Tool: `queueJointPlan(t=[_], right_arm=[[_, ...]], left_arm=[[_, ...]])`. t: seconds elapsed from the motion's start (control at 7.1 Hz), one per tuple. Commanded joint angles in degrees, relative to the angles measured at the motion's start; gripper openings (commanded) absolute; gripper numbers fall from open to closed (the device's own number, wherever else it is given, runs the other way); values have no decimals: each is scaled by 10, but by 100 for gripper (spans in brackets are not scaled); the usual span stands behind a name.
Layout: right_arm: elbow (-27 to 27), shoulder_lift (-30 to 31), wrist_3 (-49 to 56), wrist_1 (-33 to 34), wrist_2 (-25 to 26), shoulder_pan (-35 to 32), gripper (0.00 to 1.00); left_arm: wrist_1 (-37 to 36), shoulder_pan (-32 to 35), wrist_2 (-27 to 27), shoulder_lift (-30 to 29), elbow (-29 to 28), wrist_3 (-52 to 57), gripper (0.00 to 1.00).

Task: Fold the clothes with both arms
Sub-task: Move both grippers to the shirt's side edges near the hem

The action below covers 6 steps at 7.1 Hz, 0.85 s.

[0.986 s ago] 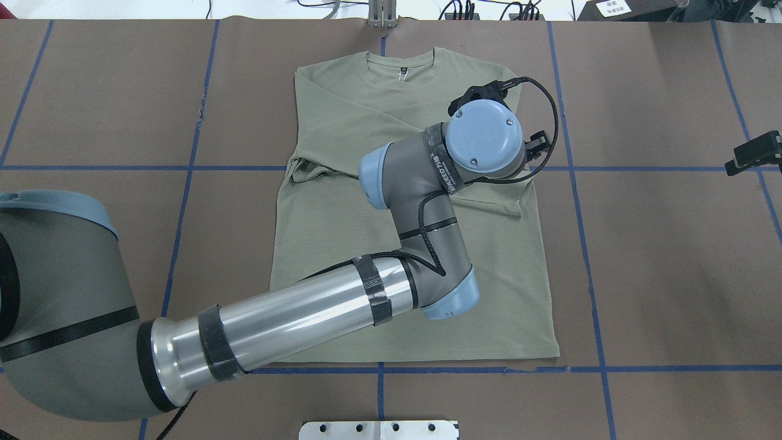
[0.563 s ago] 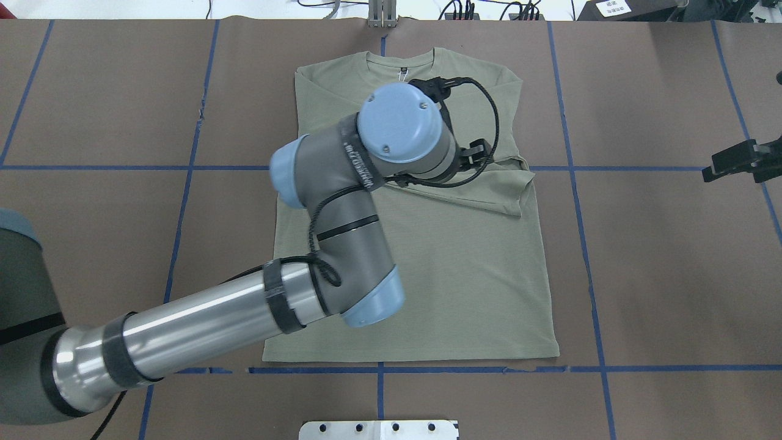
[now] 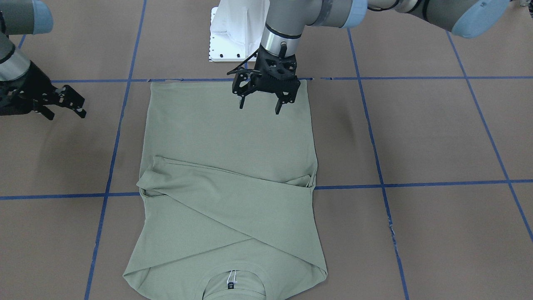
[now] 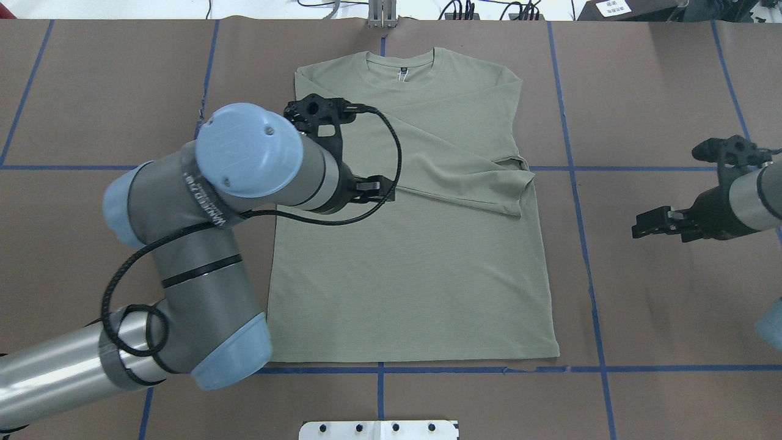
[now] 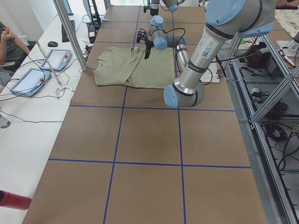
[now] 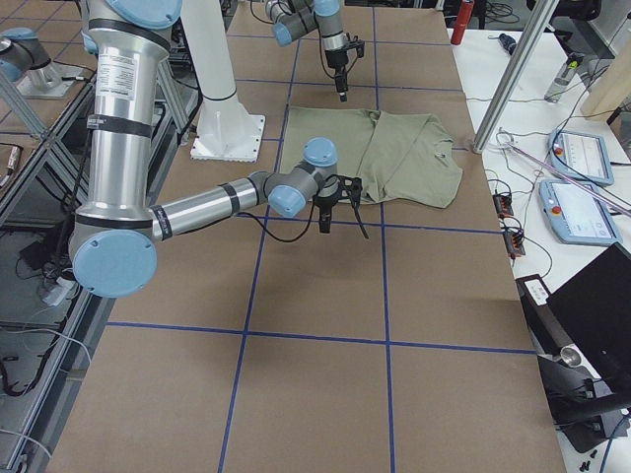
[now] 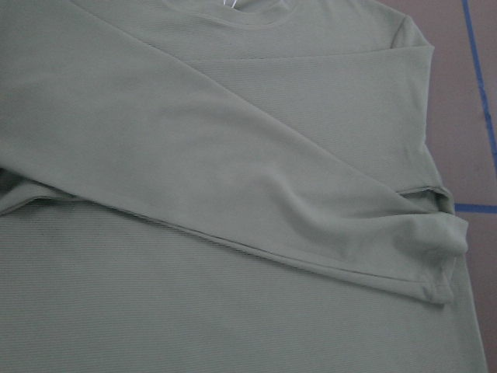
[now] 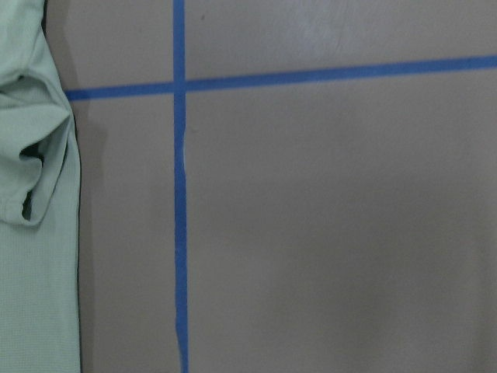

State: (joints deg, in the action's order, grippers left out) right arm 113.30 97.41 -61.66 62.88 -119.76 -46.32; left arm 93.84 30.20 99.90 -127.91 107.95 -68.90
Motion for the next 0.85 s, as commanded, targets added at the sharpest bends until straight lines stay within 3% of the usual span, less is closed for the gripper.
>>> queueJointPlan(t=[0.0,0.28,0.56,0.7], right_arm=[[30,5,-132,-4,116,160,100],[53,-2,-207,-2,183,248,99],[47,-14,-208,7,197,279,98],[46,-36,-208,45,197,285,97]], left_arm=[[-2,0,0,90,64,29,100],[-1,-1,0,122,99,29,100],[-2,-1,0,123,101,28,100],[-2,0,0,127,101,29,100]])
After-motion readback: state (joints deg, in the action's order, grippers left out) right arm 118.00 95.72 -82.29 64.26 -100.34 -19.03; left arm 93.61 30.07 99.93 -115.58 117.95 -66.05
